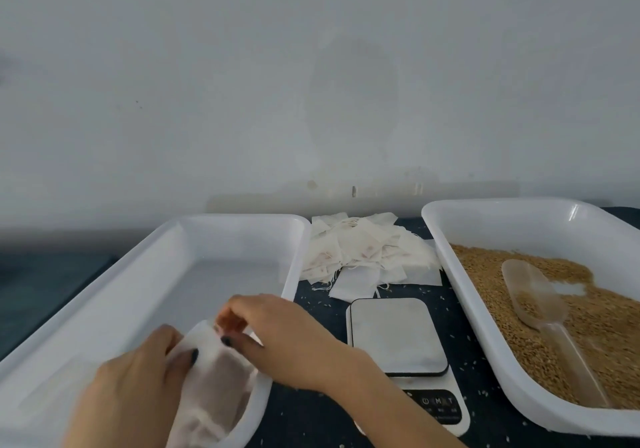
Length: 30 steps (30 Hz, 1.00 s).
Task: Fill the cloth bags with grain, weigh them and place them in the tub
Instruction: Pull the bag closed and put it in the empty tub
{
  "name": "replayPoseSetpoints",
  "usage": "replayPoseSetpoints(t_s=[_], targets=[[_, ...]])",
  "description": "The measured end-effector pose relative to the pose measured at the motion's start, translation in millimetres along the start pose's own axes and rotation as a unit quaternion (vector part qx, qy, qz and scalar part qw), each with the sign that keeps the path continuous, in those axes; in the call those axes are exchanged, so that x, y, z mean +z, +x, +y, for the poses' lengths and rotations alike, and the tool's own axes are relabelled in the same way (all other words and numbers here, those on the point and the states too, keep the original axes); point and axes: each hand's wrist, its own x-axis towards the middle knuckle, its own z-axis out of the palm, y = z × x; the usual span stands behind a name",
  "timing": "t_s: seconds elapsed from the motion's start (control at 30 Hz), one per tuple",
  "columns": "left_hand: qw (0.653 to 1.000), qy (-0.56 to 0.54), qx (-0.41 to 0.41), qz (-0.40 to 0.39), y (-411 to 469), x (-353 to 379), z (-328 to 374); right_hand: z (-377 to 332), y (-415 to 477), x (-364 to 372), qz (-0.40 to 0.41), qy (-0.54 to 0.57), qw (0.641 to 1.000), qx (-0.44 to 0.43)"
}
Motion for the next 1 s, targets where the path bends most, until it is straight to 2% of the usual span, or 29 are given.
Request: replayPoseSetpoints(t_s=[0.1, 0.17, 0.27, 0.43, 0.5, 0.6, 0.67, 0.73, 0.8, 0.9, 1.0], targets=[[0.996, 0.011, 0.049, 0.077, 9.9, -16.1, 9.0, 10.5, 0.5, -3.5, 0.054, 0.004, 0.998, 0.025], [0.994, 0.040, 0.075, 0.076, 25.4, -19.6, 11.2, 14.5, 1.2, -4.4, 0.046, -0.001, 0.998, 0.035], [0.997, 0.052, 0.049, 0.003, 55.0, -13.5, 14.2, 13.6, 13.2, 0.5, 0.031, -0.012, 0.999, 0.027], [0.996, 0.029, 0.043, -0.077, 78.8, 12.8, 13.3, 12.5, 46.6, 11.7, 0.046, -0.160, 0.985, 0.044], [0.992, 0.033, 0.010, -0.124, 80.1, 19.5, 7.4, 14.6, 51.9, 15.9, 0.055, -0.175, 0.981, 0.060], [0.976, 0.082, -0.020, -0.200, 79.2, 25.6, 0.2, 16.4, 52.5, 21.5, -0.026, -0.242, 0.969, 0.051], [0.970, 0.097, -0.014, -0.221, 78.2, 28.1, -0.1, 15.4, 52.3, 23.4, -0.085, -0.294, 0.951, 0.032], [0.972, 0.108, 0.013, -0.208, 77.3, 29.6, 1.0, 12.8, 50.2, 24.0, -0.079, -0.294, 0.952, 0.025], [0.975, 0.139, 0.030, -0.168, 72.1, 27.2, 5.5, 11.4, 44.7, 21.5, -0.029, -0.257, 0.965, 0.027], [0.980, 0.178, 0.072, -0.057, 50.4, 16.6, 24.3, 12.7, 29.3, 9.8, 0.036, -0.167, 0.985, 0.024], [0.975, 0.155, 0.158, 0.024, 22.0, 16.2, 63.6, 20.4, 13.9, -10.1, 0.068, -0.098, 0.992, 0.026]])
